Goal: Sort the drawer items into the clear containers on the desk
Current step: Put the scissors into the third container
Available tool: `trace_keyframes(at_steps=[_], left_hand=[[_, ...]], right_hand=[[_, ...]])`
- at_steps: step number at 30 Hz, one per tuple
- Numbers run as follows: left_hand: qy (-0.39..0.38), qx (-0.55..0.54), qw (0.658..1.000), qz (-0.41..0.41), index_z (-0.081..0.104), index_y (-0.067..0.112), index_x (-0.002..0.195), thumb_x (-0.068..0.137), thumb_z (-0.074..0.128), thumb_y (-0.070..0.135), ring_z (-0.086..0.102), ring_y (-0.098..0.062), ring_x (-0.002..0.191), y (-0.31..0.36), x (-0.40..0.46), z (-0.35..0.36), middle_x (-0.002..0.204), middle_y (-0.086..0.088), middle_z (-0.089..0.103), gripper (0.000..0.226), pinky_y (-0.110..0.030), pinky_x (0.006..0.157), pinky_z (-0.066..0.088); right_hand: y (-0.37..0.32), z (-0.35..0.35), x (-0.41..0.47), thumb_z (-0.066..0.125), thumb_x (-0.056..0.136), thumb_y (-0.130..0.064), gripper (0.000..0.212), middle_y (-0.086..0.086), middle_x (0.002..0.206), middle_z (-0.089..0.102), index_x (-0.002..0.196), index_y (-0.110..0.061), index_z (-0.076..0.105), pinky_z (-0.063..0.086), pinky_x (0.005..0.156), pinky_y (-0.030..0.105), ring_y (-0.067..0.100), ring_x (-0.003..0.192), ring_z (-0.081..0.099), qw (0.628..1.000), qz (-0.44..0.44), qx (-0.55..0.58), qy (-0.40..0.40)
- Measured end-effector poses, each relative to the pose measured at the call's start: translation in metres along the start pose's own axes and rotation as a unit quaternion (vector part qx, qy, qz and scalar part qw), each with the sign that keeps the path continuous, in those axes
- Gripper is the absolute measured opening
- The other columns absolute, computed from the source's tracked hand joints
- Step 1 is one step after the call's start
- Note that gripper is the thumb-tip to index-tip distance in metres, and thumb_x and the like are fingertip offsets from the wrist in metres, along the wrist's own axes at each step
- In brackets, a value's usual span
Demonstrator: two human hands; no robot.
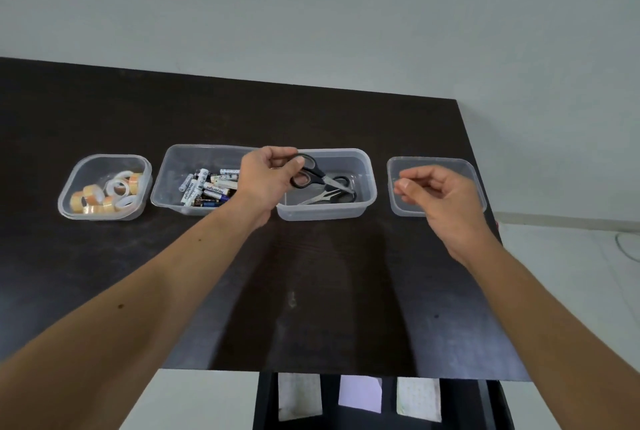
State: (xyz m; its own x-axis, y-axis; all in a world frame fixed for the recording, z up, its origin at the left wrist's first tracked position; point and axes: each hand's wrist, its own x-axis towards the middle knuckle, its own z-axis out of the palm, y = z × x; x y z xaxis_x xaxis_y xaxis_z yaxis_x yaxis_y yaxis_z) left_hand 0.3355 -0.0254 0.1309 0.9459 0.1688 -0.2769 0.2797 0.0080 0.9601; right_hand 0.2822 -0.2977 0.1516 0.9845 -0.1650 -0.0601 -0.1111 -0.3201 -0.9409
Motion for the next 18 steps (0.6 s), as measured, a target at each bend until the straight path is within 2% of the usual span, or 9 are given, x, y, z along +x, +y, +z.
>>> trace_keyframes(at_steps=[4, 8, 10, 12, 16, 18], left_hand=[[0.005, 0.112, 0.993, 0.028, 0.069, 0.015, 0.134, 0.096, 0.077, 0.015, 0.070, -0.013, 0.115, -0.004, 0.003, 0.004, 0.122, 0.000, 0.072, 0.038, -0.030, 0.105, 0.055], [-0.013, 0.092, 0.994, 0.059, 0.060, 0.008, 0.146, 0.099, 0.072, 0.005, 0.057, -0.012, 0.139, -0.003, -0.009, 0.000, 0.143, -0.003, 0.065, 0.049, -0.022, 0.111, 0.049], [-0.026, 0.070, 0.994, 0.081, 0.061, 0.007, 0.144, 0.098, 0.071, 0.001, 0.058, -0.012, 0.139, -0.005, -0.016, -0.004, 0.144, -0.003, 0.065, 0.047, -0.013, 0.099, 0.053], [-0.032, 0.049, 0.993, 0.098, 0.065, 0.008, 0.139, 0.097, 0.072, -0.001, 0.064, -0.011, 0.132, -0.005, -0.026, -0.008, 0.138, -0.003, 0.070, 0.044, -0.012, 0.095, 0.055], [-0.042, 0.006, 0.993, 0.114, 0.070, 0.012, 0.127, 0.094, 0.074, -0.002, 0.074, -0.019, 0.117, -0.008, -0.056, -0.014, 0.123, -0.008, 0.076, 0.036, -0.033, 0.104, 0.058], [-0.057, -0.020, 0.993, 0.101, 0.072, 0.015, 0.121, 0.093, 0.075, -0.003, 0.074, -0.025, 0.116, -0.014, -0.078, -0.016, 0.119, -0.009, 0.076, 0.033, -0.042, 0.104, 0.058]], right_hand=[[0.007, -0.007, -0.009, 0.078, 0.092, -0.008, 0.017, 0.001, 0.099, 0.081, 0.101, -0.022, 0.079, 0.062, 0.098, 0.046, 0.020, 0.100, 0.078, 1.000, 0.002, 0.010, -0.006], [0.010, -0.009, -0.020, 0.078, 0.091, -0.004, 0.016, 0.005, 0.096, 0.080, 0.102, -0.016, 0.079, 0.063, 0.095, 0.041, 0.022, 0.096, 0.078, 0.999, 0.008, 0.045, -0.011], [0.012, -0.009, -0.028, 0.079, 0.091, -0.004, 0.016, 0.007, 0.096, 0.080, 0.103, -0.015, 0.078, 0.063, 0.095, 0.040, 0.022, 0.095, 0.079, 0.998, 0.013, 0.055, -0.016], [0.017, -0.010, -0.038, 0.079, 0.091, -0.006, 0.016, 0.008, 0.096, 0.080, 0.104, -0.014, 0.078, 0.063, 0.095, 0.041, 0.024, 0.097, 0.078, 0.998, 0.015, 0.059, -0.028], [0.028, -0.012, -0.063, 0.079, 0.091, -0.007, 0.016, 0.011, 0.097, 0.080, 0.106, -0.014, 0.078, 0.062, 0.096, 0.044, 0.028, 0.099, 0.078, 0.996, 0.022, 0.070, -0.046], [0.035, -0.013, -0.080, 0.079, 0.091, -0.007, 0.017, 0.011, 0.097, 0.080, 0.106, -0.014, 0.078, 0.062, 0.096, 0.046, 0.029, 0.099, 0.078, 0.995, 0.024, 0.074, -0.059]])
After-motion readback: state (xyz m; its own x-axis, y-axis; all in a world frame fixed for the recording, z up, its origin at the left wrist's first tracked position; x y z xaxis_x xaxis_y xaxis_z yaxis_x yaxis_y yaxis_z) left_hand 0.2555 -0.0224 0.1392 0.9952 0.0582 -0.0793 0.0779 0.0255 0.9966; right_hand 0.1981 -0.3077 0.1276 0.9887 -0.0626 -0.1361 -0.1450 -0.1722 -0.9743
